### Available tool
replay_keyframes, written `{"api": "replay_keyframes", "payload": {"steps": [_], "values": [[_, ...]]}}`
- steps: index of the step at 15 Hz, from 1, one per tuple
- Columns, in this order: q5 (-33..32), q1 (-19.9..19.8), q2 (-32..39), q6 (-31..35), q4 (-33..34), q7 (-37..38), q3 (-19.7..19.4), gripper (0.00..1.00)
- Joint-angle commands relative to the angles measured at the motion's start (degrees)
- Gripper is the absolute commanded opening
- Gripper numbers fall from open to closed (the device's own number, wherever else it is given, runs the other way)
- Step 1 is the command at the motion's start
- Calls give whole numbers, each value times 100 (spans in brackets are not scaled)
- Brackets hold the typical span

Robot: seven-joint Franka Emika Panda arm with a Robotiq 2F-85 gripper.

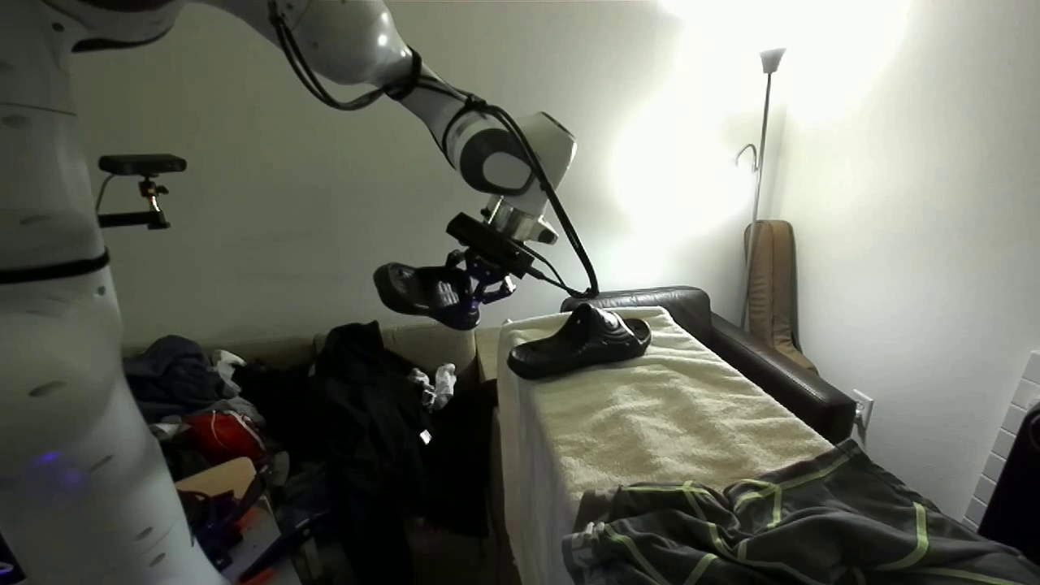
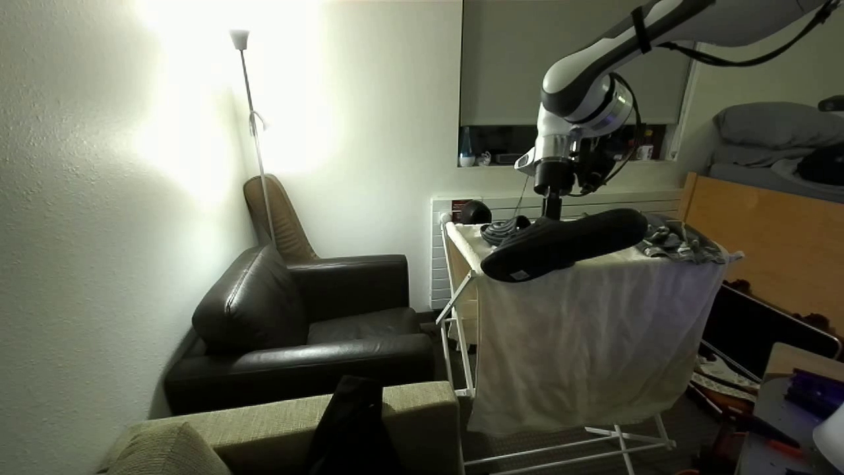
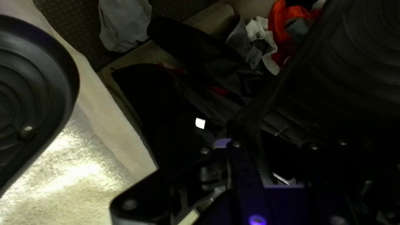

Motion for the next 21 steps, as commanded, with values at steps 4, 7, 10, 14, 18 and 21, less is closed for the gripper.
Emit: {"api": "replay_keyframes", "payload": {"steps": [4,7,10,14,18,21], "values": [[-234,194,127,313,-29,-10,241,5],[-298,255,174,560,-40,-28,322,5],[-391,268,184,751,-58,-56,394,5],[-424,282,144,820,-99,-110,443,5],[-337,258,248,725,6,-12,443,8],[-337,255,248,725,6,-12,439,8]]}}
